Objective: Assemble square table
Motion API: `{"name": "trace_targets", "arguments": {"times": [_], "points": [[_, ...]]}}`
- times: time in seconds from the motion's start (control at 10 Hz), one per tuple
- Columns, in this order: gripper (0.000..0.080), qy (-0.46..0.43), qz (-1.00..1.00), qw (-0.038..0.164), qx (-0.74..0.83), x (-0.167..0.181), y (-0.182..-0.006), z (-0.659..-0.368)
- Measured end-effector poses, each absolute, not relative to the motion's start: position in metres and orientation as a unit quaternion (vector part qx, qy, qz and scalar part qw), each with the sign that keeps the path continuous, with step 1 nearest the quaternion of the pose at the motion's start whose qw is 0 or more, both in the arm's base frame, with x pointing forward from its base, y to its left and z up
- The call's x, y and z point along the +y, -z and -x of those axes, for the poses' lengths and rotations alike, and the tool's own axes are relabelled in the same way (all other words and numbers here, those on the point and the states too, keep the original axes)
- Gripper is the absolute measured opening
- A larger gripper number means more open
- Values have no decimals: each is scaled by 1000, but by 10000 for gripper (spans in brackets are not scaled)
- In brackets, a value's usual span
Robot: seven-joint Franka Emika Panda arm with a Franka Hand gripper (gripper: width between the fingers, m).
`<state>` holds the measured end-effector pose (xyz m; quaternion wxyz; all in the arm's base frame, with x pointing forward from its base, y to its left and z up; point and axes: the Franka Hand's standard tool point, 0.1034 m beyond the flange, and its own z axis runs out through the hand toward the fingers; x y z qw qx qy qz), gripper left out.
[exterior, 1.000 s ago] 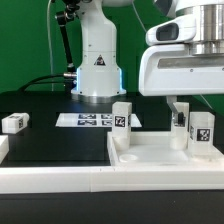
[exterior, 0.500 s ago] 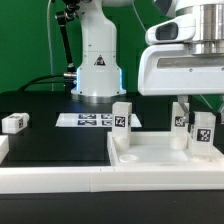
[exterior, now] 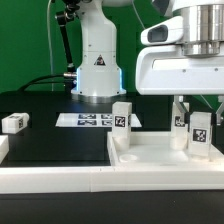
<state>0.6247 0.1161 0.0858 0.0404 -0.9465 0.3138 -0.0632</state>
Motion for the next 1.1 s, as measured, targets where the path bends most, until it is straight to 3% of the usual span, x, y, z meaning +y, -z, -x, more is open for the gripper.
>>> {"name": "trace_targets", "arguments": {"times": [0.6,1.1], "points": [[290,53,843,50,532,115,-85,-623],[290,32,730,72,679,112,-84,-623]]}}
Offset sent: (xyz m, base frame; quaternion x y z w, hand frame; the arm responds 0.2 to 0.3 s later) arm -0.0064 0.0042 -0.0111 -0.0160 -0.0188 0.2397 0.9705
